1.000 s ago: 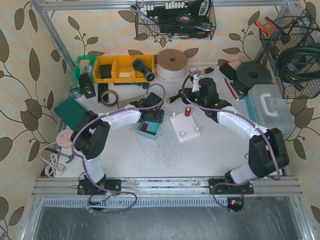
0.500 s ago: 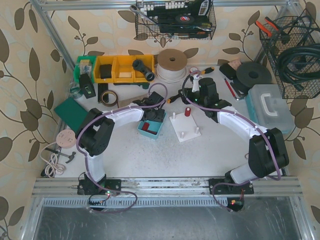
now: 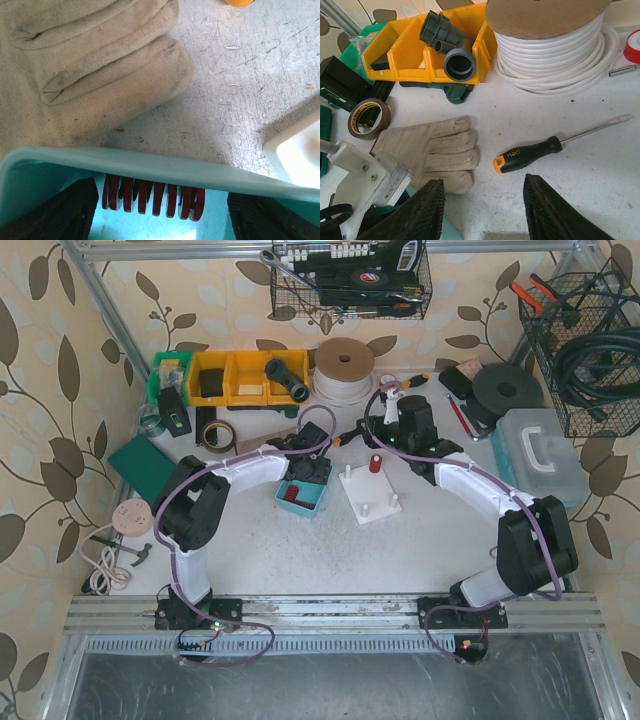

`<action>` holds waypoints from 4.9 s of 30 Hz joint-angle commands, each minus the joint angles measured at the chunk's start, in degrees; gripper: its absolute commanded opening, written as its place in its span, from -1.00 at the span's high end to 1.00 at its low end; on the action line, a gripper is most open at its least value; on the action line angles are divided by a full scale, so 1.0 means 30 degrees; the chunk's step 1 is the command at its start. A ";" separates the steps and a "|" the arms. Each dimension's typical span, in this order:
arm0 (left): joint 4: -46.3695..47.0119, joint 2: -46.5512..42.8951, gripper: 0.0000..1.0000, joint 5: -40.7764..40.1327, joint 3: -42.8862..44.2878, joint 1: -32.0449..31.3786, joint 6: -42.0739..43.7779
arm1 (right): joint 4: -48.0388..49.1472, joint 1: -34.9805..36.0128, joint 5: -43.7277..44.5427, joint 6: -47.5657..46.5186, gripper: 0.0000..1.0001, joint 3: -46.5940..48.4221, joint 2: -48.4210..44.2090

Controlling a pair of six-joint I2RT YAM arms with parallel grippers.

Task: Install the large spring

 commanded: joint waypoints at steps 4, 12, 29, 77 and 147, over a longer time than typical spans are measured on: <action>-0.1746 0.1734 -0.43 0.0703 -0.0146 -0.0011 -0.0528 | 0.0360 0.0027 -0.0301 0.0025 0.09 0.0479 0.0118; -0.2507 0.2132 -0.40 0.0343 0.0096 -0.0114 -0.0783 | 0.0389 0.0027 -0.0329 0.0056 0.09 0.0450 0.0076; -0.4156 0.2918 -0.20 -0.0184 0.0660 -0.0400 -0.1324 | 0.0477 0.0027 -0.0316 0.0113 0.09 0.0253 -0.0161; -0.0615 -1.0138 0.49 0.5951 -0.1606 0.0936 -0.8413 | 0.7760 0.0025 -0.0527 0.4850 -0.02 -0.6211 -0.7860; 0.4742 -1.5749 0.65 1.3814 -0.6132 0.0708 -1.6252 | 1.1179 0.6193 -0.1752 0.0312 -0.08 -1.1825 -1.2172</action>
